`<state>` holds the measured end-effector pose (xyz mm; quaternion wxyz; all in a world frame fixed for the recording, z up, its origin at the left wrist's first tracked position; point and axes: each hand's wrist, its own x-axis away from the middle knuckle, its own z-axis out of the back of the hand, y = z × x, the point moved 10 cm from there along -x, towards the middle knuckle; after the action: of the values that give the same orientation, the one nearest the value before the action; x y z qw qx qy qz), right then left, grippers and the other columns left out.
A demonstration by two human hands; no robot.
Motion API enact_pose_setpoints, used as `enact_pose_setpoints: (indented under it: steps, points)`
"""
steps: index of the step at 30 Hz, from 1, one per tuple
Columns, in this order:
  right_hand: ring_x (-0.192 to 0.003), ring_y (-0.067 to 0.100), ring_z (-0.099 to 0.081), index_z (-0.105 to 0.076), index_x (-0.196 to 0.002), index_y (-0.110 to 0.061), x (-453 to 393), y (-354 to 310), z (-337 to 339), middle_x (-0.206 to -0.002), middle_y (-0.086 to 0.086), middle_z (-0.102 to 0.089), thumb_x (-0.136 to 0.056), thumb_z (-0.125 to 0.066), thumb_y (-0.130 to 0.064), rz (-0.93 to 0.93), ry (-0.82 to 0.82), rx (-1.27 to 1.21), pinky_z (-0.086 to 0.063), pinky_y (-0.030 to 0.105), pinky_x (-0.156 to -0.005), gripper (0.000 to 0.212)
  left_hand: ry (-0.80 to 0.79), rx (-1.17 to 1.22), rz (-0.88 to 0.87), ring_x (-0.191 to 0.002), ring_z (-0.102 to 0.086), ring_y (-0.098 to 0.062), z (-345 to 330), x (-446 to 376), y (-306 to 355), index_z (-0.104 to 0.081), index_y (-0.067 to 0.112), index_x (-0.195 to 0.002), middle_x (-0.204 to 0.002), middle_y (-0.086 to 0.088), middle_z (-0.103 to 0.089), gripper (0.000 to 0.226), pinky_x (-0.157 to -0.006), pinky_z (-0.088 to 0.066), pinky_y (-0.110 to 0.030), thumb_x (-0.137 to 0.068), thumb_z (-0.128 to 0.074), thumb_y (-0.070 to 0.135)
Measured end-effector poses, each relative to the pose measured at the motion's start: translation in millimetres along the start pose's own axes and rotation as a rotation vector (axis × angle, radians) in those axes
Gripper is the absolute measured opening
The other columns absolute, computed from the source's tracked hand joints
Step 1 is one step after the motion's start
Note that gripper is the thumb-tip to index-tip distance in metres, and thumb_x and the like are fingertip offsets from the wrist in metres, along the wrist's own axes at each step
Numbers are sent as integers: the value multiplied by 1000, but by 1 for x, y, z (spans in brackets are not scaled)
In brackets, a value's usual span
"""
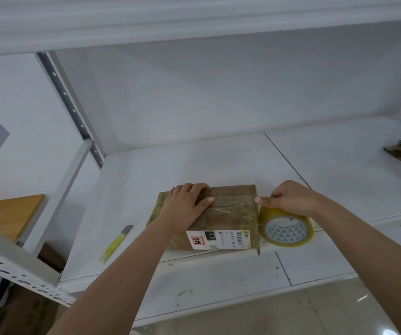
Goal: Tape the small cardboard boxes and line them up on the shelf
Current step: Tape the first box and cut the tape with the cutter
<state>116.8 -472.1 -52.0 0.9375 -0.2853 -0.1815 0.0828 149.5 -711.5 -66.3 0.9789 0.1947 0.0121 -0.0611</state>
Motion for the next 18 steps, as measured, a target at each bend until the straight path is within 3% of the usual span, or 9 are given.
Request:
enact_pose_setpoints:
  steps: [5,9,14,18]
  points:
    - [-42,11,-57,-65,-63,-7,2,-1,-4,-49,1,-61,-55,-60,-77,14,45,-111,-43,22,-48,71,-21,58,32,-129,-39,-27,0,-2,-3,-44,31,-137,-136,-3,-50,47,-112,-23,-38,-96,-44,55]
    - [-48,15,-61,-69,-76,5,6,-1,-4,-59,8,-67,-53,-61,-77,17,67,-139,-44,23,-50,85,-9,108,25,-125,-41,-27,6,-1,1,-49,30,-133,-131,-3,-52,46,-109,-25,-37,-94,-51,54]
    - [-63,27,-71,-71,-76,-2,5,-8,-5,-68,11,-72,-51,-67,-76,8,119,-260,-54,33,-62,78,123,0,-82,-131,-37,-26,52,-10,8,-50,32,-137,-134,-2,-52,51,-114,-18,-40,-92,-54,54]
    - [-54,21,-68,-71,-68,-4,-8,-28,-12,-62,9,-70,-66,-70,-69,10,195,-249,-50,27,-55,65,267,-14,-121,-145,-24,-26,97,-6,0,-43,25,-145,-148,-2,-43,58,-120,-8,-49,-93,-58,45]
